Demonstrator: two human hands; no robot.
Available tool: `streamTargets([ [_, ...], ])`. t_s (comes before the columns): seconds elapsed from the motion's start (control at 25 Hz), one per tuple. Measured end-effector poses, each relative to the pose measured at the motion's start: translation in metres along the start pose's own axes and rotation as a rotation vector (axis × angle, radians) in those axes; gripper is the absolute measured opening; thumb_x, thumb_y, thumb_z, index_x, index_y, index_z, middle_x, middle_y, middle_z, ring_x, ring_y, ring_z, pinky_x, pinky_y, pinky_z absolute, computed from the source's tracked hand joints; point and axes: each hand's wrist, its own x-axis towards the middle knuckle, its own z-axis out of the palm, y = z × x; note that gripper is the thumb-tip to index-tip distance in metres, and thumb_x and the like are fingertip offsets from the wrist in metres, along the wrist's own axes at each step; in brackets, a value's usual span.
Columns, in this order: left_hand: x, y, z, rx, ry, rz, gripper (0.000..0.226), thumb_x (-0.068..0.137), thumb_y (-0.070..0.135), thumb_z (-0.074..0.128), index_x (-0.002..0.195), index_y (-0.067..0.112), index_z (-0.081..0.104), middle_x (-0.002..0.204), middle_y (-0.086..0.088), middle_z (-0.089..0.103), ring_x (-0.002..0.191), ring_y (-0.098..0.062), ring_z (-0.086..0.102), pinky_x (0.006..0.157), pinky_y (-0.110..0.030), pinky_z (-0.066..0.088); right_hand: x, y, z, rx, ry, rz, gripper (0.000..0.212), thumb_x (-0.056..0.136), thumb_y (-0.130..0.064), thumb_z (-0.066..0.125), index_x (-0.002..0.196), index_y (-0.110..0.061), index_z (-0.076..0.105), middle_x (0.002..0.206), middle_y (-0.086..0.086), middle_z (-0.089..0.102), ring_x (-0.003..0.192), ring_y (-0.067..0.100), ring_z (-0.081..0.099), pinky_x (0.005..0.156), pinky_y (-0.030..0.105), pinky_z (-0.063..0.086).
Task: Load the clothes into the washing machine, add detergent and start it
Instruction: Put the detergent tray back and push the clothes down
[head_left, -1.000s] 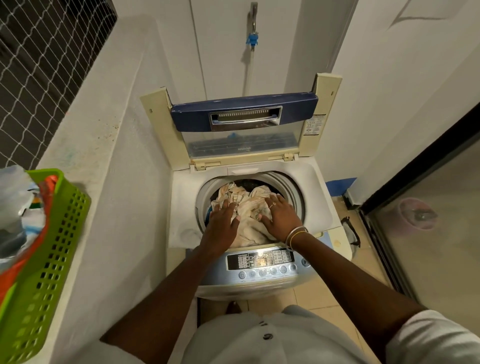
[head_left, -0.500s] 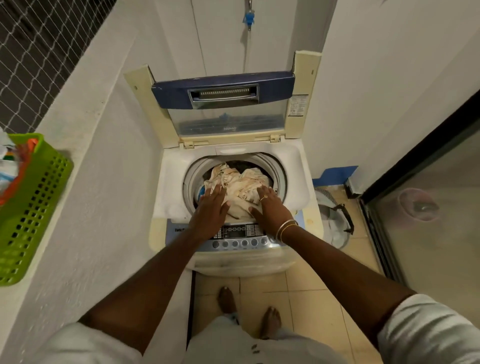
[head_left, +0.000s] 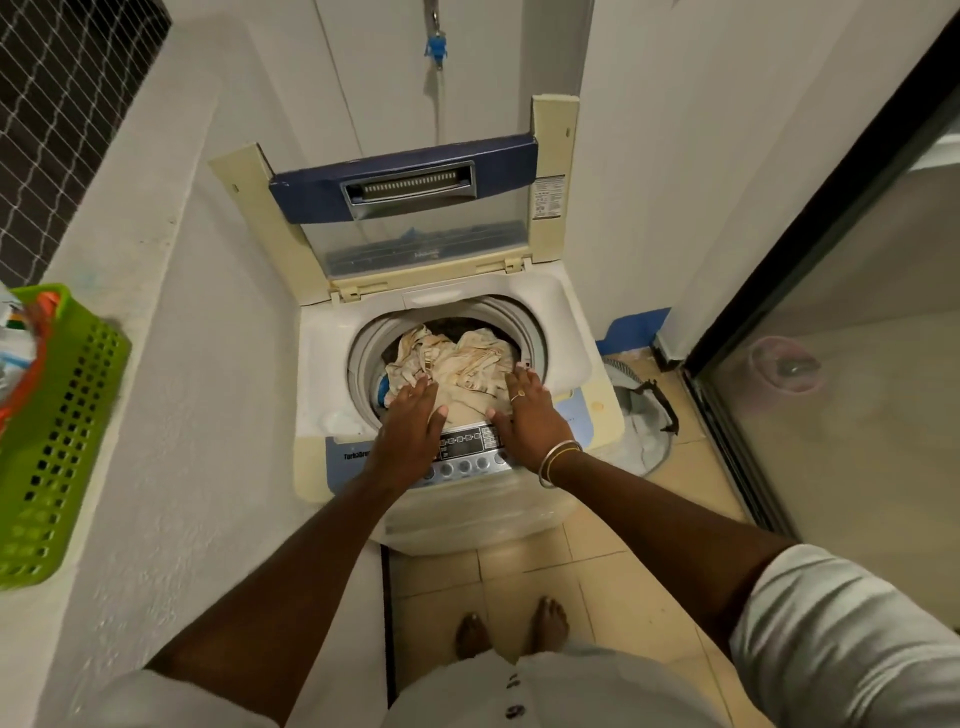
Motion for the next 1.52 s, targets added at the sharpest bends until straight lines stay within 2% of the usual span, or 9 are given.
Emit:
streamTargets([
  [0.28,-0.005,-0.007,-0.01,-0.033,0.012,0.024,0.053,0.106,0.034,0.036,0.153,0.01,0.034,0.16,-0.013,0.03,0.149,-0.034,0.023,0.12,-0.05,0.026,0.003,-0.021,-0.001,-0.092,0.031,-0.047,0.071,0.104,-0.05,0.033,0.157,-0.007,0.012,0.166,0.012,-0.001,0.153,0.029,-0.006,0.124,0.045,0.005],
  [0.48,-0.003,-0.003,-0.014,-0.031,0.014,0.059,0.054,0.106,0.037,0.032,0.153,0.011,0.031,0.162,-0.012,0.028,0.15,-0.031,0.022,0.121,-0.049,0.022,0.007,-0.02,-0.005,-0.123,0.036,-0.039,0.071,0.104,-0.05,0.031,0.158,-0.009,0.009,0.166,0.011,-0.003,0.153,0.027,-0.006,0.124,0.046,0.006],
  [0.68,0.003,0.007,-0.015,-0.046,0.005,0.072,0.054,0.106,0.037,0.033,0.155,0.014,0.027,0.164,-0.009,0.021,0.152,-0.03,0.016,0.123,-0.046,0.016,0.007,-0.012,-0.011,-0.102,0.061,-0.012,0.07,0.104,-0.049,0.032,0.158,-0.01,0.008,0.166,0.009,-0.002,0.153,0.025,-0.006,0.122,0.04,0.0],
  [1.08,0.013,0.026,0.002,-0.04,-0.01,0.036,0.054,0.106,0.037,0.034,0.155,0.018,0.026,0.165,-0.006,0.02,0.152,-0.028,0.015,0.121,-0.05,0.022,0.003,0.004,-0.014,-0.051,0.069,0.0,0.065,0.106,-0.045,0.028,0.159,-0.014,0.006,0.166,0.006,-0.004,0.153,0.023,-0.007,0.123,0.04,0.001],
  [1.2,0.016,0.03,-0.002,-0.001,0.01,0.049,0.055,0.106,0.037,0.034,0.156,0.016,0.025,0.166,-0.007,0.014,0.153,-0.029,0.01,0.123,-0.048,0.015,0.009,0.004,-0.02,-0.085,0.029,-0.084,0.065,0.105,-0.044,0.028,0.158,-0.012,0.007,0.166,0.009,-0.004,0.153,0.024,-0.007,0.125,0.043,0.003],
  [1.32,0.026,0.028,-0.019,0.115,0.031,0.09,0.059,0.105,0.041,0.029,0.157,0.013,0.021,0.166,-0.011,0.007,0.153,-0.032,0.004,0.123,-0.046,0.008,0.029,-0.004,-0.033,-0.216,-0.017,-0.218,0.068,0.104,-0.045,0.029,0.158,-0.011,0.005,0.166,0.01,-0.005,0.153,0.026,-0.007,0.124,0.047,0.005],
  [1.44,0.048,0.019,-0.05,0.144,0.13,0.104,0.064,0.101,0.048,0.022,0.155,0.013,0.029,0.164,-0.011,0.019,0.152,-0.031,0.017,0.124,-0.048,0.017,0.064,-0.024,-0.06,-0.32,-0.005,-0.349,0.07,0.103,-0.043,0.033,0.158,-0.01,0.003,0.165,0.012,-0.007,0.153,0.027,-0.007,0.125,0.045,0.003],
  [1.52,0.065,0.02,-0.079,0.087,0.241,0.078,0.053,0.105,0.038,0.033,0.151,0.013,0.039,0.158,-0.009,0.035,0.147,-0.027,0.033,0.121,-0.044,0.028,0.09,-0.044,-0.082,-0.349,0.037,-0.419,0.072,0.102,-0.037,0.036,0.158,-0.008,0.001,0.165,0.013,-0.007,0.153,0.028,-0.006,0.125,0.043,0.002],
])
